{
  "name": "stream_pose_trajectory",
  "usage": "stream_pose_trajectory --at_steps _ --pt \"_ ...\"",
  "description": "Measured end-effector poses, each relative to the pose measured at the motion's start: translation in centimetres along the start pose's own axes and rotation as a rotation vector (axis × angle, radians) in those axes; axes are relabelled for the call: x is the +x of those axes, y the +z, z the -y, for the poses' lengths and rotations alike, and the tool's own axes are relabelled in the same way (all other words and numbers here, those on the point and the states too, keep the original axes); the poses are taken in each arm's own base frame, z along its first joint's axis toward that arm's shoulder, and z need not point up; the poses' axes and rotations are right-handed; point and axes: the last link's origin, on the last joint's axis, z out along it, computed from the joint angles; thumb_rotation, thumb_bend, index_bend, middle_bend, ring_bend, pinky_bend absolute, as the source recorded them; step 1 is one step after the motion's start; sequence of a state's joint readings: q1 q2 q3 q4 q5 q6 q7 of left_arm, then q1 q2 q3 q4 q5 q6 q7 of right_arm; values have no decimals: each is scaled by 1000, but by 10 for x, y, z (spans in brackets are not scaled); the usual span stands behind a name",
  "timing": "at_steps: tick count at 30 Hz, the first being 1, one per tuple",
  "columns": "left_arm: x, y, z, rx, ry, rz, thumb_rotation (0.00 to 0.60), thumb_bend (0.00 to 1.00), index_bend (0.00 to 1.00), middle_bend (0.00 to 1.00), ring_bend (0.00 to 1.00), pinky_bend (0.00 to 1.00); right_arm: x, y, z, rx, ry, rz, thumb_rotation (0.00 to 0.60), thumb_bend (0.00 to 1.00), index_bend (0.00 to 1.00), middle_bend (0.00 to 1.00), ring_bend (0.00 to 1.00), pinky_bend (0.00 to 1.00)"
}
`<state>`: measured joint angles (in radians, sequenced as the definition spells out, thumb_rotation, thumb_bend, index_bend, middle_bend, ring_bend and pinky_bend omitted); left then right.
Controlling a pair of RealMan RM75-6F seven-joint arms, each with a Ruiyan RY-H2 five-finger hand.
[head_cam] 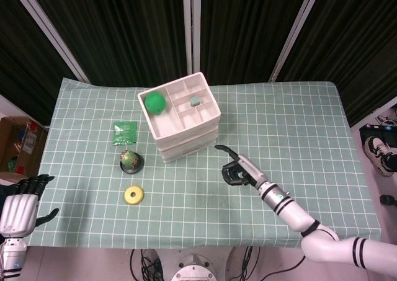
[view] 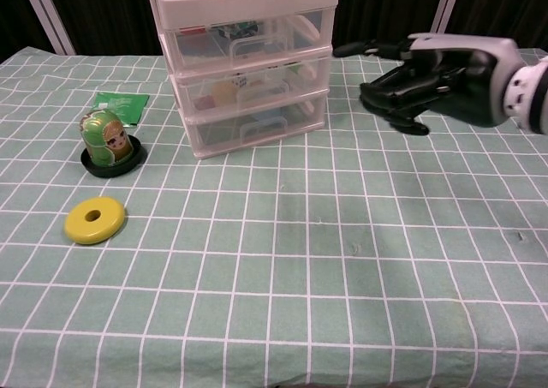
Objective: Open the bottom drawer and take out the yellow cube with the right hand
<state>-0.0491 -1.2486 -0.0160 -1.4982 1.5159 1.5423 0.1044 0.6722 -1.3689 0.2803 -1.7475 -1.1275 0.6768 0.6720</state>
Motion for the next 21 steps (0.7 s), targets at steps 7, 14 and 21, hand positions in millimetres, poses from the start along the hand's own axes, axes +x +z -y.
stream_pose_trajectory --at_steps 7,14,21 --pt "-2 -1 5 15 -9 5 600 125 223 197 180 209 -24 47 1 -97 215 89 600 614 94 754 836 900" --pt "-6 -1 6 22 -23 17 600 124 224 197 180 209 -38 84 -3 -183 339 119 600 628 95 754 836 900" --pt "-8 0 8 28 -29 21 600 125 224 197 180 209 -52 101 -11 -238 374 144 600 628 95 753 836 900"
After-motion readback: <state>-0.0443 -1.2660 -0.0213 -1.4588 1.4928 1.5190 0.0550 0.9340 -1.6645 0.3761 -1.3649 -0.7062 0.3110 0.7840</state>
